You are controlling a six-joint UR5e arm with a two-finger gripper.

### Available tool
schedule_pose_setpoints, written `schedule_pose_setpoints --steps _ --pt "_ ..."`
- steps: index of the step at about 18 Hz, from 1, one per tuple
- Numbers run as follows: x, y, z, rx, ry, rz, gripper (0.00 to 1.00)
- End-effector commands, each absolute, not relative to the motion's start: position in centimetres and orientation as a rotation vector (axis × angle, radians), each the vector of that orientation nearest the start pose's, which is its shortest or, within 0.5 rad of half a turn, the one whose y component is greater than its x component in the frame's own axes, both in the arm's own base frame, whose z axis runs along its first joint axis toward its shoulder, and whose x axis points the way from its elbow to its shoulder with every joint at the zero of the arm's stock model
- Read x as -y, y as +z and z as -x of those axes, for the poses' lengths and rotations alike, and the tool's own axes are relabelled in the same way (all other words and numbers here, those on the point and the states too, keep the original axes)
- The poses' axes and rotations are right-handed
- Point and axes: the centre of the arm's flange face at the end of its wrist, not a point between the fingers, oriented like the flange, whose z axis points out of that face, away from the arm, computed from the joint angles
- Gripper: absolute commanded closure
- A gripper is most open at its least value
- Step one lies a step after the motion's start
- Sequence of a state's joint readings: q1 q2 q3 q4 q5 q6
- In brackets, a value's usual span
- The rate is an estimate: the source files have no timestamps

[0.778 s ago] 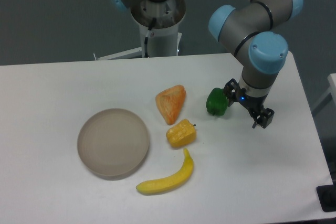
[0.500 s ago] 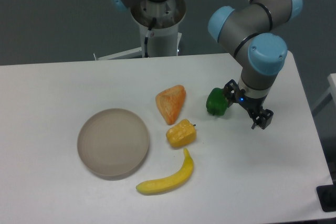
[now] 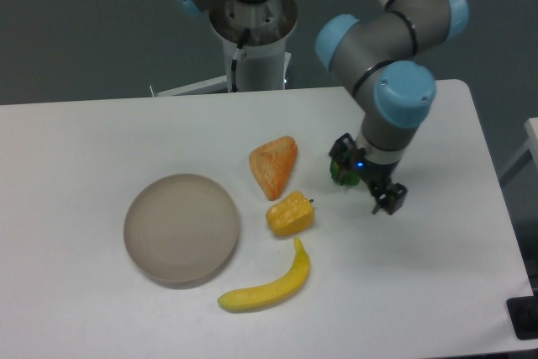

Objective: Pick up the yellow pepper from the table
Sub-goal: 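Move the open gripper over the yellow bell pepper and lower it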

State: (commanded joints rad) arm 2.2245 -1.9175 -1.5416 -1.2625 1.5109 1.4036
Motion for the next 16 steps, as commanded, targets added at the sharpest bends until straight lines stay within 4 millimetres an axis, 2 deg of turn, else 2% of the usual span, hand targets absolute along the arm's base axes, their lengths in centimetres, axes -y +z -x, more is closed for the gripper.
schedule_pose_setpoints --steps 3,6,10,13,16 --pt "-58.1 32.2 22.7 -1.144 -0.099 2.897 0.0" --pt "-58.3 30.6 20.7 -1.137 -0.11 2.913 0.0" --pt "-57.5 27.1 19.9 -1.14 -0.074 2.899 0.0" --pt "-57.2 25.9 19.9 -1.152 -0.049 2.927 0.0" --pt "-57.7 25.3 19.9 -1.169 -0.051 2.929 0.0"
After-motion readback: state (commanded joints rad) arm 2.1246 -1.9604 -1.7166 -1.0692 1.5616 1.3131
